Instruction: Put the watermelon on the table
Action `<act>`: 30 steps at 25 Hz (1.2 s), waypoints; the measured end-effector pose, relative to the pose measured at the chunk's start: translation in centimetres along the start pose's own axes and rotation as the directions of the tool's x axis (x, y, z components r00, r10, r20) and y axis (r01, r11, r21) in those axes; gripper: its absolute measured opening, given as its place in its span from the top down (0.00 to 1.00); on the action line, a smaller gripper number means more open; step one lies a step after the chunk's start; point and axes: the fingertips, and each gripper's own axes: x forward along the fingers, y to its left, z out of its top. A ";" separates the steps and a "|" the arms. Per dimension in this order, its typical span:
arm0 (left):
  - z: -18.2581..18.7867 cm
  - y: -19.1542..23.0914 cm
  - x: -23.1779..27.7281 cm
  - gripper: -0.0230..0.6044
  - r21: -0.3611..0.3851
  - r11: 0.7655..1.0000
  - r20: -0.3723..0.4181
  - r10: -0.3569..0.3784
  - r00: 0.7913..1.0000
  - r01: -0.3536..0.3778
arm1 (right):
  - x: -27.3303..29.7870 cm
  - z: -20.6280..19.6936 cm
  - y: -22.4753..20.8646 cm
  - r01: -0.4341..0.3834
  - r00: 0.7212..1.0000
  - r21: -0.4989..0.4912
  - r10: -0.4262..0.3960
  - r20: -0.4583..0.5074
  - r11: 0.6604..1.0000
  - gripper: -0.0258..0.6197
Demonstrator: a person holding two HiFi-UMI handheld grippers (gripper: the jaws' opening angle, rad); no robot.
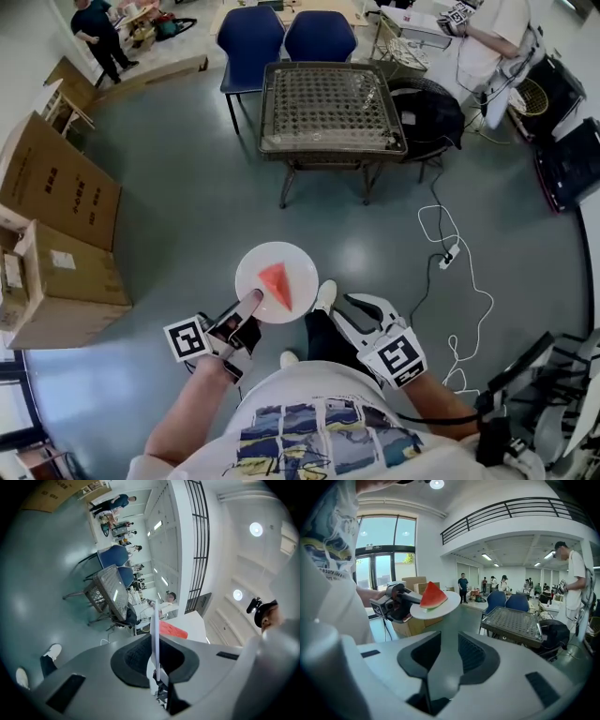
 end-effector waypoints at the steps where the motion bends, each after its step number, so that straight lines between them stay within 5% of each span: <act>1: 1.2 0.1 1.4 0.92 0.003 1.000 -0.005 -0.006 1.000 0.006 | 0.7 0.4 -1.6 0.009 1.000 -0.004 -0.009 0.000 1.000 0.81; 7: 7.8 0.4 11.8 0.92 0.020 1.000 -0.036 0.010 0.999 -0.010 | 3.3 3.8 -12.8 0.029 1.000 -0.026 -0.029 0.008 0.999 0.81; 13: 13.6 1.2 22.8 0.92 0.036 0.999 -0.053 -0.010 0.999 0.012 | 3.5 5.2 -25.3 0.134 0.991 -0.001 -0.134 0.008 0.991 0.81; 19: 18.9 2.5 33.4 0.92 0.042 0.998 -0.102 -0.036 0.994 0.041 | 3.5 4.7 -32.1 0.215 0.976 0.058 -0.213 -0.039 0.975 0.81; 30: 32.1 12.5 53.8 0.92 0.027 1.000 -0.242 0.001 0.970 0.006 | 7.9 7.3 -46.1 0.459 0.888 0.214 -0.437 -0.144 0.862 0.81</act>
